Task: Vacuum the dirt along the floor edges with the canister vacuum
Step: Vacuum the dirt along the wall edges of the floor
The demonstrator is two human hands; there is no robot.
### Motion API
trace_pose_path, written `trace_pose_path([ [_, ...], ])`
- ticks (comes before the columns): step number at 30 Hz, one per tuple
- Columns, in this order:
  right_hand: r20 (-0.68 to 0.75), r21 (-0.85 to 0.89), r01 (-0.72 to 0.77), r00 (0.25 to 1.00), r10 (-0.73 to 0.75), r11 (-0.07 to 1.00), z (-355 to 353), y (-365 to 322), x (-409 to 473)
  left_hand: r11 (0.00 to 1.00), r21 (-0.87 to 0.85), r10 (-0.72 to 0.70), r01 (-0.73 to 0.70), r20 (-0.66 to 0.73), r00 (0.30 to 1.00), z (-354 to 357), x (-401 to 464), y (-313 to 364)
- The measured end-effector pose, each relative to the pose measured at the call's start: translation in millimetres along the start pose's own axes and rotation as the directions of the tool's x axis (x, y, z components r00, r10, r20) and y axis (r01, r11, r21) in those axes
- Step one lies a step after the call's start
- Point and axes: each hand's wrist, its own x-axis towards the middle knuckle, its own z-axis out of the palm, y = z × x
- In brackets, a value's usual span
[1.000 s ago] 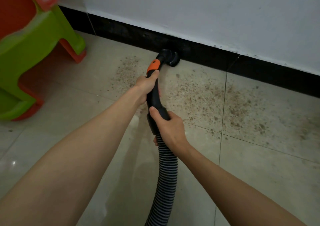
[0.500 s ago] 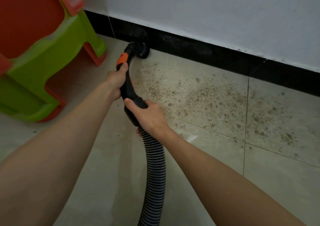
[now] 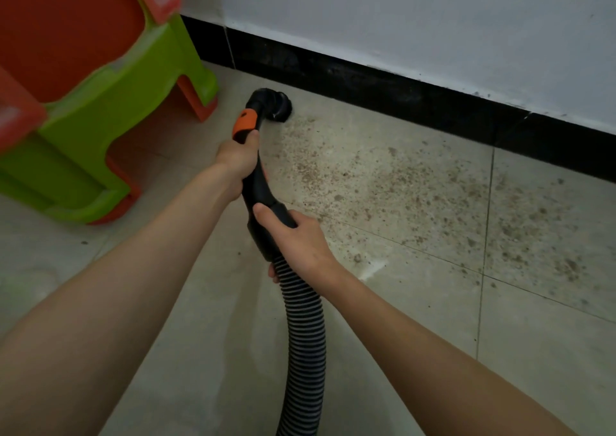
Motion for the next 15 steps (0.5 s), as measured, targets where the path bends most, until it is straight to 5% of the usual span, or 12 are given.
trace_pose_path([
  [15, -0.102, 0.089, 0.001, 0.995, 0.008, 0.996, -43.4, 12.0, -32.8, 0.992, 0.115, 0.046, -0.059, 0.115, 0.992, 64.8, -36.9, 3.7],
])
